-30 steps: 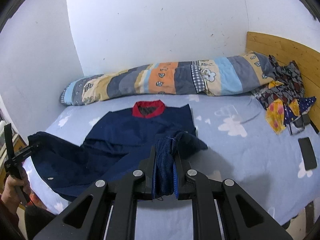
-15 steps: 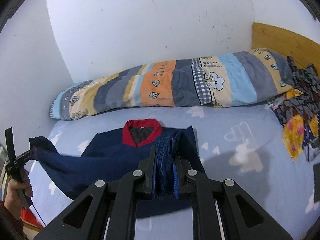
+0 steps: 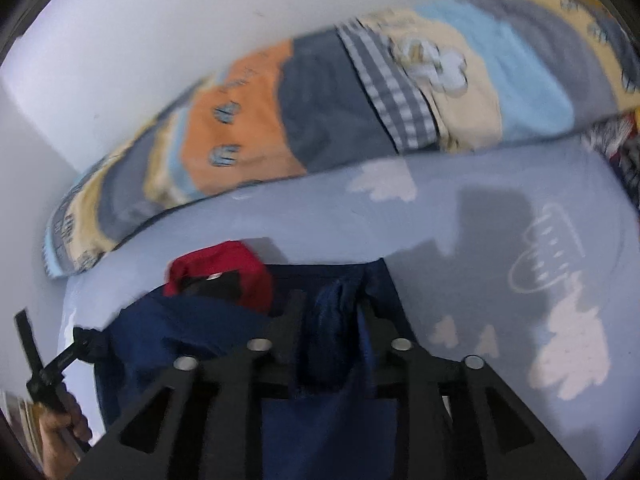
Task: Fold large clothes
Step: 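Carry the hem over the jacket body to the red collar with both tools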
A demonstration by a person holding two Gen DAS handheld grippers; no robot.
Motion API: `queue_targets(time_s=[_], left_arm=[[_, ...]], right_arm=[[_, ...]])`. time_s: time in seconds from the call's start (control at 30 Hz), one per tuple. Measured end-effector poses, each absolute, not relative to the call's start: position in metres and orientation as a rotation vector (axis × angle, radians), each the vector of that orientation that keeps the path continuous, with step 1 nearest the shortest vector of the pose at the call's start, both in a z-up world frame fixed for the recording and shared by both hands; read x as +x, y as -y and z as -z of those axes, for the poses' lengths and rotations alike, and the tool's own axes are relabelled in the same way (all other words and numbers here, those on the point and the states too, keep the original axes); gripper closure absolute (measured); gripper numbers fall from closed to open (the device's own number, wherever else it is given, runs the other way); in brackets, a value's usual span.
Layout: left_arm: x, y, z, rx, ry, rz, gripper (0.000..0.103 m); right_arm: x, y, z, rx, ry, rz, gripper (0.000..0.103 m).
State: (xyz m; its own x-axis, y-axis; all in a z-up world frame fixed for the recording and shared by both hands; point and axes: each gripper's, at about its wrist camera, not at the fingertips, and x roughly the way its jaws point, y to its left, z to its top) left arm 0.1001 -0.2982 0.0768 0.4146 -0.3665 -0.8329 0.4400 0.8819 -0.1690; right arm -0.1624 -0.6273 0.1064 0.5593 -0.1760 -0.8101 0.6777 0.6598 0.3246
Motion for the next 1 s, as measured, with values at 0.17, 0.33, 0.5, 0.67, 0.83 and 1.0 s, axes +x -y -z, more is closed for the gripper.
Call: queue_targets(time_s=[0.17, 0.33, 0.5, 0.67, 0.83, 1.0], left_arm=[[0.101, 0.286, -0.086, 0.017, -1.001, 0.553, 0.04], [0.046, 0.288, -0.093, -0.002, -0.911, 0.707, 0.04], [0.0, 0.323, -0.073, 0.213, -0.854, 0.803, 0.04], [0.045, 0.339, -0.045, 0.275, -0.906, 0.679, 0.052], [0.07, 0.313, -0.076, 0.138, -0.866, 0.681, 0.068], [0.059, 0.239, -0.109, -0.01, -0.774, 0.64, 0.03]], right_arm=[[-0.166, 0.638, -0.108, 0.641, -0.763, 0.59, 0.054], [-0.167, 0.584, -0.111, 0.529, -0.732, 0.423, 0.054], [-0.16, 0.485, -0.085, 0.397, -0.773, 0.187, 0.058], [-0.145, 0.441, -0.035, 0.303, -0.895, 0.118, 0.061], [-0.16, 0.49, -0.025, 0.228, -0.932, 0.453, 0.084], [-0.172, 0.496, -0.067, 0.196, -0.835, 0.372, 0.075]])
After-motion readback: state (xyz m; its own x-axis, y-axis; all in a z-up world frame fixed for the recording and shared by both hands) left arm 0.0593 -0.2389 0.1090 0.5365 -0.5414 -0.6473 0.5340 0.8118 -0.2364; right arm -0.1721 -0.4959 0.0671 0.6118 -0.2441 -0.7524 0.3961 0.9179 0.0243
